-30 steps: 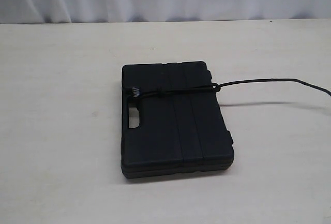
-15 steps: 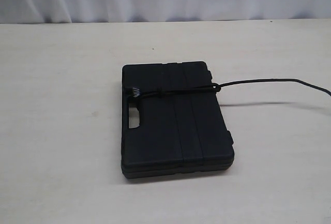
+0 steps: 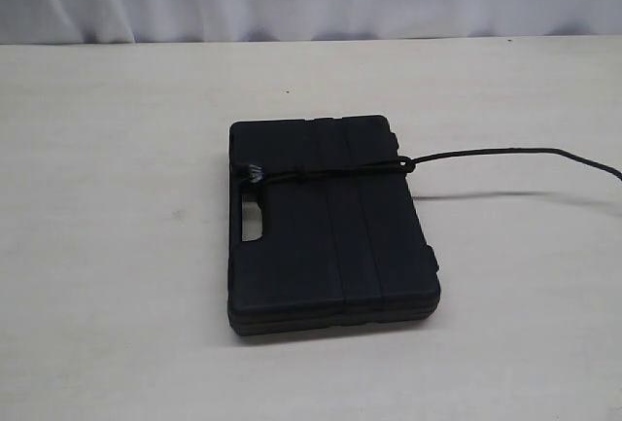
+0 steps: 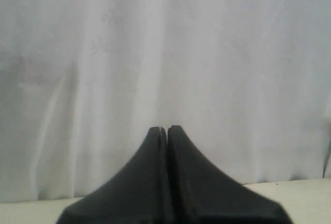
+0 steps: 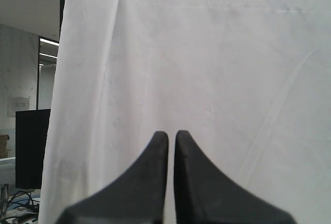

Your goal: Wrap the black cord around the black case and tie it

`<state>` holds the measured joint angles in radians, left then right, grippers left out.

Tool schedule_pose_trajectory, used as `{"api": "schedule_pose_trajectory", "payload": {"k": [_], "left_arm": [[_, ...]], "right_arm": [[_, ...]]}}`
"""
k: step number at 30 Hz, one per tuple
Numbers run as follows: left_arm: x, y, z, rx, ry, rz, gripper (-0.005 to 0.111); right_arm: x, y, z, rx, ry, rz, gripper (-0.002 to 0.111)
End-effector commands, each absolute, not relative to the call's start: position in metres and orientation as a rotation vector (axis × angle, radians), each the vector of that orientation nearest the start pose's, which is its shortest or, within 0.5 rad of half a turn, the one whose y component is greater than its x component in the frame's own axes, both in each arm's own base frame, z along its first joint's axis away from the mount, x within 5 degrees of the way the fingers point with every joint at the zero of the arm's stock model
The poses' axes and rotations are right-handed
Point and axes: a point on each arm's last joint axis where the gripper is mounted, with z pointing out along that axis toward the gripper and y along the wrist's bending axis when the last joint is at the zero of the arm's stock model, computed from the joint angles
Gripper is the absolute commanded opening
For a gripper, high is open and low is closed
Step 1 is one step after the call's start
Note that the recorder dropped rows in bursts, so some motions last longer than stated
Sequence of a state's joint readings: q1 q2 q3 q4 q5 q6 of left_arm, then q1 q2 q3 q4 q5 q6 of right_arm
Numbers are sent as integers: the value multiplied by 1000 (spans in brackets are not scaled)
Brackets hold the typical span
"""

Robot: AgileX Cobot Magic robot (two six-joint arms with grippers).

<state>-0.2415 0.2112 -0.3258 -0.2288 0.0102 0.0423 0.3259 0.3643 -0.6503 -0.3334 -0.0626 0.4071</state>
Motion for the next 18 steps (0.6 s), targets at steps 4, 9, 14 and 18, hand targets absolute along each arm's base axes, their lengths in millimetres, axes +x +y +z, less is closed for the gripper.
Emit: {"api": "schedule_pose_trajectory", "payload": {"k": [4, 9, 14, 18], "left_arm": [[55, -12, 297, -2, 1368, -352, 0], [48, -9, 287, 43, 1345, -248, 0], [44, -4, 275, -20, 1323, -170, 0], [44, -2, 266, -29, 1332, -108, 0]], "right_arm": [[54, 20, 408, -161, 1143, 369, 4], [54, 20, 408, -161, 1143, 369, 4], [54, 20, 408, -161, 1143, 369, 4], [54, 20, 408, -161, 1143, 369, 4]]}}
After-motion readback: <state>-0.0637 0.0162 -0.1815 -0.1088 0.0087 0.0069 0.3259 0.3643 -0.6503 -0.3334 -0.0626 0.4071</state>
